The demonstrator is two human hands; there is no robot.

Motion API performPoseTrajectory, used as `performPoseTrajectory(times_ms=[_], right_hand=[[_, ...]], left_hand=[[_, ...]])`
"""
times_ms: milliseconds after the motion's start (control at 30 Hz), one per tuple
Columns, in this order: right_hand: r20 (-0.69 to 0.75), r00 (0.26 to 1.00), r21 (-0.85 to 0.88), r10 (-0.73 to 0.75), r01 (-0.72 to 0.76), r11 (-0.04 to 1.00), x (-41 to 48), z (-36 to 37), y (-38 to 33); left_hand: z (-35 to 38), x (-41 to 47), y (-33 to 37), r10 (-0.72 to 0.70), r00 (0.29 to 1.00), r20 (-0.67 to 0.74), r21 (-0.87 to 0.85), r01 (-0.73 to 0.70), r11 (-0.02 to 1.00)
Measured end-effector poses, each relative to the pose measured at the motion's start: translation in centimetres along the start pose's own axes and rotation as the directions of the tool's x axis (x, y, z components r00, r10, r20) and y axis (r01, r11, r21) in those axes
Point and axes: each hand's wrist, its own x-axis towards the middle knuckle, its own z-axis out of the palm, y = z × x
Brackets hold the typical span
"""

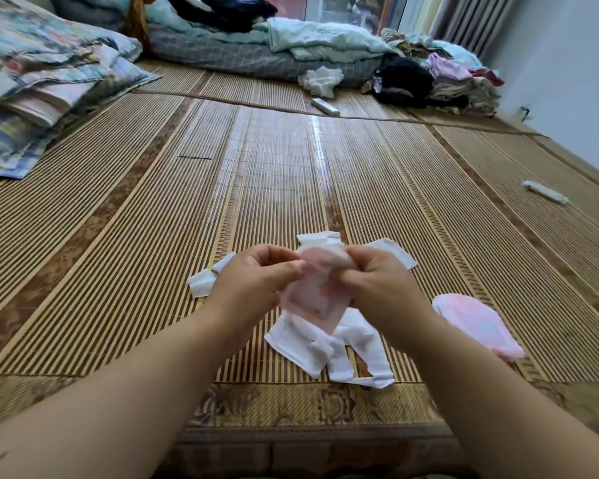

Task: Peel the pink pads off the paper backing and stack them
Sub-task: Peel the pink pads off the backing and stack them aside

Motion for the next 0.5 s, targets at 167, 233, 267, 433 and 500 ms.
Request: performPoseTrajectory(times_ms=[167,233,267,433,500], right_hand=[[-0.279,0.949,0.337,0.146,-0.046,0.94,0.8,-8.1,1.4],[-0.334,0.911,0.26,0.24,-0.156,0.953,0.2,-11.9,3.3],[-0.34,0.892,0.176,0.297,-0.25,0.952,-0.3,-13.4,4.4],[-0.34,0.803,-0.147,0.49,-0.56,0.815,-1.8,-16.2,8.6],[-0.356,0.791,-0.163,0.498,-0.577,0.8,-1.8,-16.2,9.2]], left_hand=[[-0.5,0.0,-0.1,0.034,0.999,-0.034,0.135,-0.029,0.99],[-0.6,-0.1,-0.2,0.068,0.998,-0.012,0.206,-0.064,0.976],[-0.6,-0.2,-0.3,0.082,0.997,0.0,0.238,-0.079,0.968],[-0.2,0.1,-1.0,0.094,0.995,0.045,0.333,-0.104,0.937],[0.2,0.3,-1.3,0.088,0.995,0.054,0.347,-0.101,0.932]])
